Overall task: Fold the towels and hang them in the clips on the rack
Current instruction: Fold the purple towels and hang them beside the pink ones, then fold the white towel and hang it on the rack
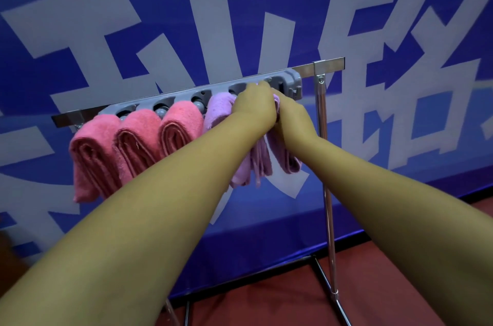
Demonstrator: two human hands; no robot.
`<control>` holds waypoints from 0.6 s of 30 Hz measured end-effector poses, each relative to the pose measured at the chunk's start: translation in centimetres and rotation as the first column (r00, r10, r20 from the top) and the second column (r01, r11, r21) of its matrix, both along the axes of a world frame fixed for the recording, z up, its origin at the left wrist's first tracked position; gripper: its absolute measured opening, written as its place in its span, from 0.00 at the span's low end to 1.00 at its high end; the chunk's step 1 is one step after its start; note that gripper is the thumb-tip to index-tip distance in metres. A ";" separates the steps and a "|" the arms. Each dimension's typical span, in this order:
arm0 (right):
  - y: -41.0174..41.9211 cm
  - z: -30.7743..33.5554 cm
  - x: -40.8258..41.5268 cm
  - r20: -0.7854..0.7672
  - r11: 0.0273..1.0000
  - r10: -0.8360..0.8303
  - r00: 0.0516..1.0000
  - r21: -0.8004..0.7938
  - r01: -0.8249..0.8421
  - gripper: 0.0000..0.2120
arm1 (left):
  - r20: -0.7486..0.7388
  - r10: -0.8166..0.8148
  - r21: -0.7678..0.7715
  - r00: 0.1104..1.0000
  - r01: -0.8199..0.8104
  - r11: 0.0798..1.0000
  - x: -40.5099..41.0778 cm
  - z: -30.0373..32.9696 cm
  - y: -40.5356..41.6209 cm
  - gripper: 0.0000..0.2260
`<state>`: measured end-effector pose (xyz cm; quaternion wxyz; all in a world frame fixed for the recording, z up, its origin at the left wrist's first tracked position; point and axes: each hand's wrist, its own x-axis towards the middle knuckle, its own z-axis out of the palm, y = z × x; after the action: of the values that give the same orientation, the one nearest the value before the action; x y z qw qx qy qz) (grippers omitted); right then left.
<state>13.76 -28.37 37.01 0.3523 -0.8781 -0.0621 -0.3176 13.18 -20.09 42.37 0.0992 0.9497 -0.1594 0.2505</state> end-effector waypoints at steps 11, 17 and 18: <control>0.2 -1.4 -2.8 0.027 0.959 0.178 0.984 0.221 -0.180 0.27 | -0.100 -0.150 -0.146 0.984 0.134 0.980 -0.1 -2.2 1.7 0.29; -1.1 -9.2 -6.2 -0.239 0.983 0.152 0.959 0.137 -0.121 0.27 | 0.172 -0.320 -0.036 0.932 0.330 0.943 -8.4 -11.2 5.6 0.37; -1.3 -11.8 -6.9 -0.324 0.988 0.141 0.936 0.108 -0.112 0.29 | 0.187 -0.343 -0.028 0.920 0.354 0.935 -9.9 -14.3 6.7 0.36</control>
<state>6.90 -29.71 25.19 0.4159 -0.8967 -0.0444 -0.1450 3.28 -13.36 28.09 0.1566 0.8763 -0.3266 0.3178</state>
